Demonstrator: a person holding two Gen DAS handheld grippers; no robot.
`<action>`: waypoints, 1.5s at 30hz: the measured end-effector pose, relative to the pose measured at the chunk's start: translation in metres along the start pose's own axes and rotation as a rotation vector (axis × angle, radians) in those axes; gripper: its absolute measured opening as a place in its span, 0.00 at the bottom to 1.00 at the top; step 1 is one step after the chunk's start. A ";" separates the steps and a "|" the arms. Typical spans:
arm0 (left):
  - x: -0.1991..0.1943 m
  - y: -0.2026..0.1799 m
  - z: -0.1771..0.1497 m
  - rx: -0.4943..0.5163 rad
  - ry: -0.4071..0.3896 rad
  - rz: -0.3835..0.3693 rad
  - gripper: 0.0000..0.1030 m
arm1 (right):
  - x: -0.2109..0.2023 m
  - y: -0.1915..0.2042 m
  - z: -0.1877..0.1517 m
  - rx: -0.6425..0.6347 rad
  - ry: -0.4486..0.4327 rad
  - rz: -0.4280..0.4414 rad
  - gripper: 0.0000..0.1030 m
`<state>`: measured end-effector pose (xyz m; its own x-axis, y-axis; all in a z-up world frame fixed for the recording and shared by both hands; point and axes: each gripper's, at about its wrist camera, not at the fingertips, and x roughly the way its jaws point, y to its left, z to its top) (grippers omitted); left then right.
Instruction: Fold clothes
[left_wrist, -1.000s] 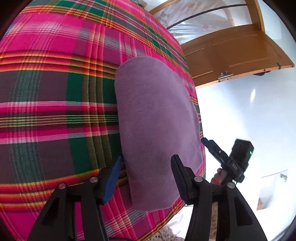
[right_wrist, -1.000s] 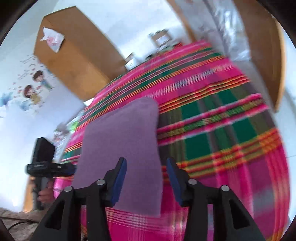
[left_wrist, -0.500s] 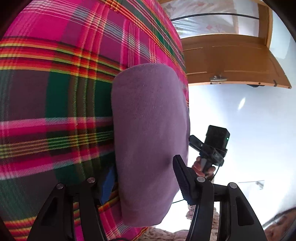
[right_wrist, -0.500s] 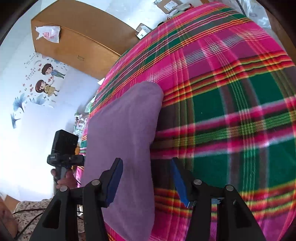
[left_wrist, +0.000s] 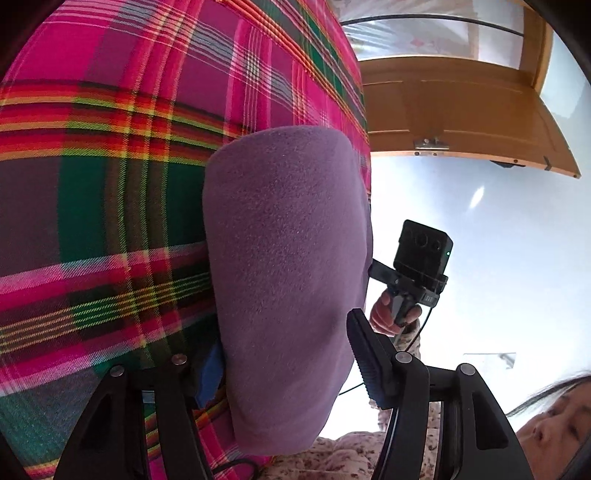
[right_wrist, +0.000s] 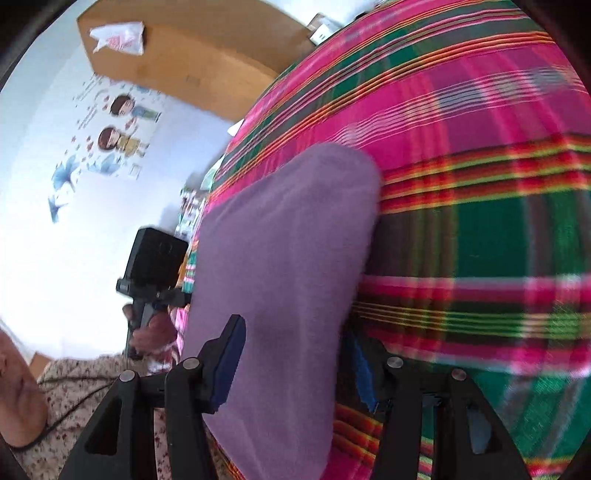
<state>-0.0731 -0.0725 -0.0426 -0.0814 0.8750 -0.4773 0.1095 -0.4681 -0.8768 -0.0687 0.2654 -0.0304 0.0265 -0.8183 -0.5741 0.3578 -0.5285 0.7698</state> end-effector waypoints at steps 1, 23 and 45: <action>0.002 -0.001 0.002 0.001 0.004 0.001 0.62 | 0.003 0.001 0.001 -0.007 0.012 0.008 0.52; 0.030 -0.014 0.010 -0.031 -0.041 0.053 0.40 | 0.006 0.012 -0.024 -0.009 -0.061 -0.034 0.39; -0.005 -0.033 -0.006 0.084 -0.162 0.053 0.39 | 0.012 0.054 -0.041 0.046 -0.259 -0.139 0.23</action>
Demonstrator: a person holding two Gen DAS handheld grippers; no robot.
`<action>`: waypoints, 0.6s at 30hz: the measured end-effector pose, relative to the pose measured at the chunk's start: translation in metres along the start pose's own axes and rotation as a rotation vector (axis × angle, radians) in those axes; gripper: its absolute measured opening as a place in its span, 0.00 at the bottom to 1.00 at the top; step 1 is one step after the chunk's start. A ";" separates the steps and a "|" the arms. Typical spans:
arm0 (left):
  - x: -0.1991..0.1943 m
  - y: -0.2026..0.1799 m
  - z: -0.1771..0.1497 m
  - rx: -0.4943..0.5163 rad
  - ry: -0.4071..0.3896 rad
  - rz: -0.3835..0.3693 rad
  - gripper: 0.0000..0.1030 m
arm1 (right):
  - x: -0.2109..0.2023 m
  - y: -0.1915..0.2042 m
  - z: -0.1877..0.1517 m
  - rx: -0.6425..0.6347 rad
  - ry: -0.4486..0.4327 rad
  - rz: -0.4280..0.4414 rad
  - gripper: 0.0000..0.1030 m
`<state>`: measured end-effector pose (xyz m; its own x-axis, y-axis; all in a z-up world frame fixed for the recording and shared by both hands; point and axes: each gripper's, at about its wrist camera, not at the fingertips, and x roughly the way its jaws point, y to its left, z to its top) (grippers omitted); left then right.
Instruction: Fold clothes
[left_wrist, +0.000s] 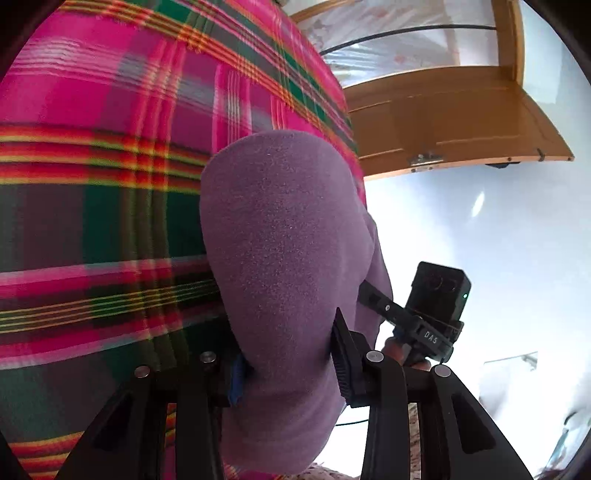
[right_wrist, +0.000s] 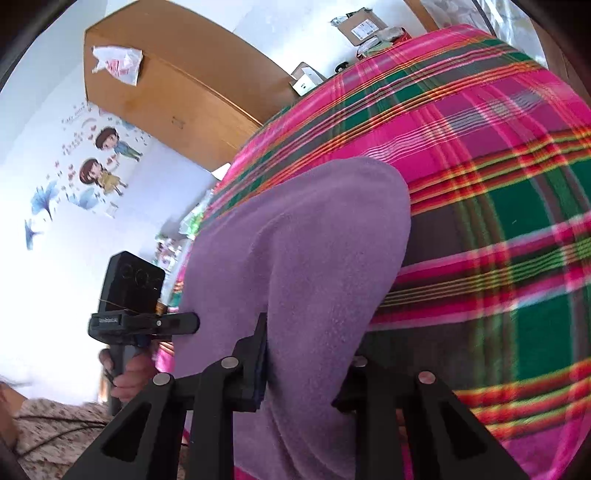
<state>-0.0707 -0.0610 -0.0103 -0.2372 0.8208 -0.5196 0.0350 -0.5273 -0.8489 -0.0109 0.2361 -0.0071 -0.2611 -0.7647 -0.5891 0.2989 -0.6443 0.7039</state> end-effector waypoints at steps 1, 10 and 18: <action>-0.006 0.002 0.002 -0.004 -0.005 -0.005 0.39 | 0.002 0.002 0.000 0.009 -0.003 0.010 0.23; -0.057 0.023 0.019 -0.026 -0.063 0.034 0.39 | 0.038 0.027 0.022 0.010 -0.003 0.060 0.23; -0.097 0.037 0.045 -0.037 -0.111 0.078 0.39 | 0.080 0.053 0.039 0.007 0.001 0.109 0.23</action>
<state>-0.0900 -0.1696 0.0131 -0.3385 0.7468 -0.5724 0.0927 -0.5789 -0.8101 -0.0514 0.1410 -0.0012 -0.2269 -0.8301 -0.5094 0.3188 -0.5575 0.7665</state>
